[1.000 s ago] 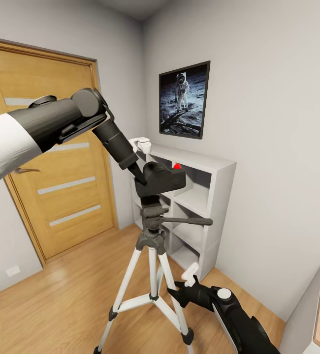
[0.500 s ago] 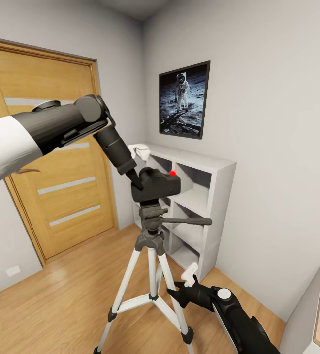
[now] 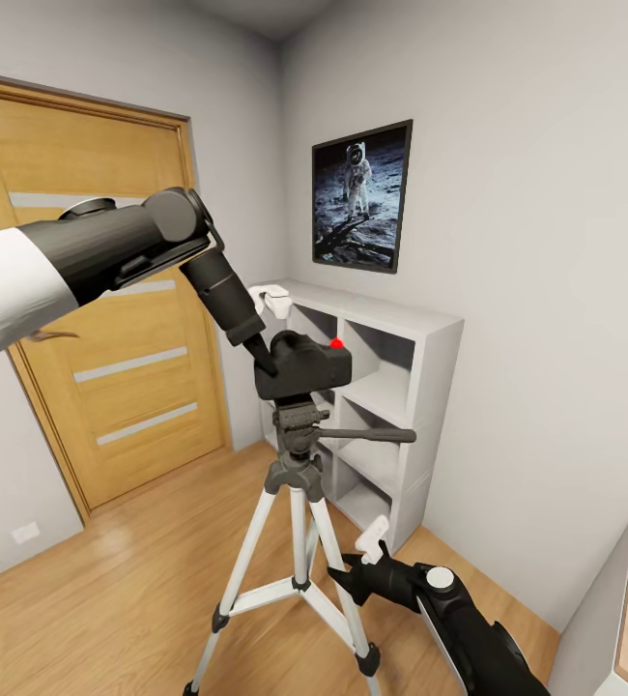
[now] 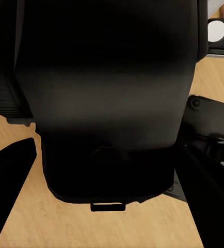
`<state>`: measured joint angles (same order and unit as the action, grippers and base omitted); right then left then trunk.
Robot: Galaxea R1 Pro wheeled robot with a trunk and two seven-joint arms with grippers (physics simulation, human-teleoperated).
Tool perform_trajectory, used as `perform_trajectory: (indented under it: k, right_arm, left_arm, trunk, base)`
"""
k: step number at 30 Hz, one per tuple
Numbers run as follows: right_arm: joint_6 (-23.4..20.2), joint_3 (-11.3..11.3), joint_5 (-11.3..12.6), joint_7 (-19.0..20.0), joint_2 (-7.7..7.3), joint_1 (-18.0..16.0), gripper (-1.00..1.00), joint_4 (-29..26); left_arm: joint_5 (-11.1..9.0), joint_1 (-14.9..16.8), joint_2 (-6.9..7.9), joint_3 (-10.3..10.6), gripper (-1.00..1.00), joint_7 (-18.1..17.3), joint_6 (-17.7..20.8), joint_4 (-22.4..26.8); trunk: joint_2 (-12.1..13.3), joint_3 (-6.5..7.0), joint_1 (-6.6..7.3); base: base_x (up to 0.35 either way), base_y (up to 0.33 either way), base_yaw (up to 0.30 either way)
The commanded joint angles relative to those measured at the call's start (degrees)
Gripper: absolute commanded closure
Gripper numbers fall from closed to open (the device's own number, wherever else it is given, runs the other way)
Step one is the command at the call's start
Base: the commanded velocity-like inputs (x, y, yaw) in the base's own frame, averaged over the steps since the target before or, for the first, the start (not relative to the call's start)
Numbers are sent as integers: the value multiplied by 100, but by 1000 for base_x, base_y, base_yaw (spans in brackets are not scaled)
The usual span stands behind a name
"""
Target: Attach the digital camera to the camera tripod in the bedroom.
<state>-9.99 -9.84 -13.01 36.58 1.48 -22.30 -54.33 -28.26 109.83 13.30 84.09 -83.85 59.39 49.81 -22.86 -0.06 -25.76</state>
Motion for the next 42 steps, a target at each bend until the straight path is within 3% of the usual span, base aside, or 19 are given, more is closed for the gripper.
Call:
perform_trajectory:
  k: [1,14,15,37,42]
  right_arm:
    - [-12,0,-44,-221,1,-3,100,-7]
    - [-12,0,-42,-221,1,-3,100,-7]
    - [-12,0,-43,-221,1,-3,100,-7]
    - [-12,0,-44,-221,0,-3,100,-7]
    - [-12,0,-44,-221,-3,-3,100,-7]
  left_arm:
    - [-11,9,7,18,100,-17,60,10]
    - [-13,12,26,33,100,-17,60,35]
    - [-13,12,27,34,-100,-17,59,35]
    - [3,4,190,15,-100,-14,54,152]
    - [60,7,365,-74,-100,33,38,152]
  trunk:
    - [-6,-3,-2]
    - [-6,-3,-2]
    - [-6,-3,-2]
    - [-6,-3,-2]
    - [-6,-3,-2]
  base:
    - [0,0,0]
    - [0,0,0]
    - [0,0,0]
    - [0,0,0]
    - [0,0,0]
